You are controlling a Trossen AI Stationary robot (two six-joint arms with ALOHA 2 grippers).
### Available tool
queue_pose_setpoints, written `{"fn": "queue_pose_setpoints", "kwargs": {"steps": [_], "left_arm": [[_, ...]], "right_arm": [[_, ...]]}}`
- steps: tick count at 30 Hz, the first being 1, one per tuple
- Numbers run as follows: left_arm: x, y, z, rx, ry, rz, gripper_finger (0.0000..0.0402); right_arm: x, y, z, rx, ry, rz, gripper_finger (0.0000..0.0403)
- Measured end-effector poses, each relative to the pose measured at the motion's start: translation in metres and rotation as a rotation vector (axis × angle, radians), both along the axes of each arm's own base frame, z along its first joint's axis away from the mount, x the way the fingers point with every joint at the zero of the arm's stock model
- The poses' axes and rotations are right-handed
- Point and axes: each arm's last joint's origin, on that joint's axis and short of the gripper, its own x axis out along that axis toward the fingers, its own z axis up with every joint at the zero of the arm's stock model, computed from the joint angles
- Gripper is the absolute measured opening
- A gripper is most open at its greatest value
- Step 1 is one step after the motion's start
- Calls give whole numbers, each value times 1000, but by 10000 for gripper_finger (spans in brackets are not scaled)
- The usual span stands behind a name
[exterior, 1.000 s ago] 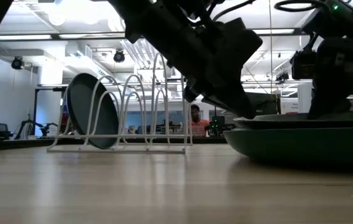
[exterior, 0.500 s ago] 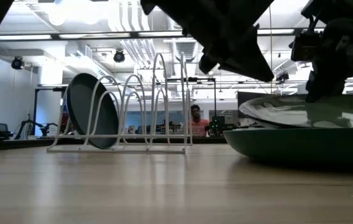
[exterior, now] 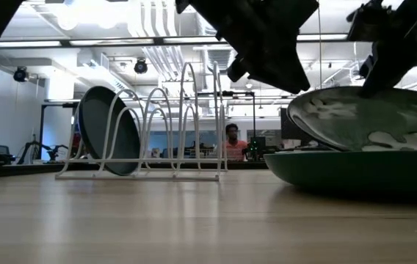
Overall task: Sort dishes
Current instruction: Put the green pattern plate into the white dish rack
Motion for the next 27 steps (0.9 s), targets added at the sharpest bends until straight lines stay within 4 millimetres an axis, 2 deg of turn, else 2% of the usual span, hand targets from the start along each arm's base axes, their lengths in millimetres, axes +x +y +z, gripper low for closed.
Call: {"fn": "queue_pose_setpoints", "kwargs": {"steps": [7,12,27], "left_arm": [[0,3,0,-7,-1,9,163],[1,2,0,-42,-5,-29,187],[7,6,1,-39,-63,-28,190]], "right_arm": [[-1,7,13,-83,-33,32,1],[-1,11,23,-170,-71,60,1],[1,29,37,-435,-235,153,1]]}}
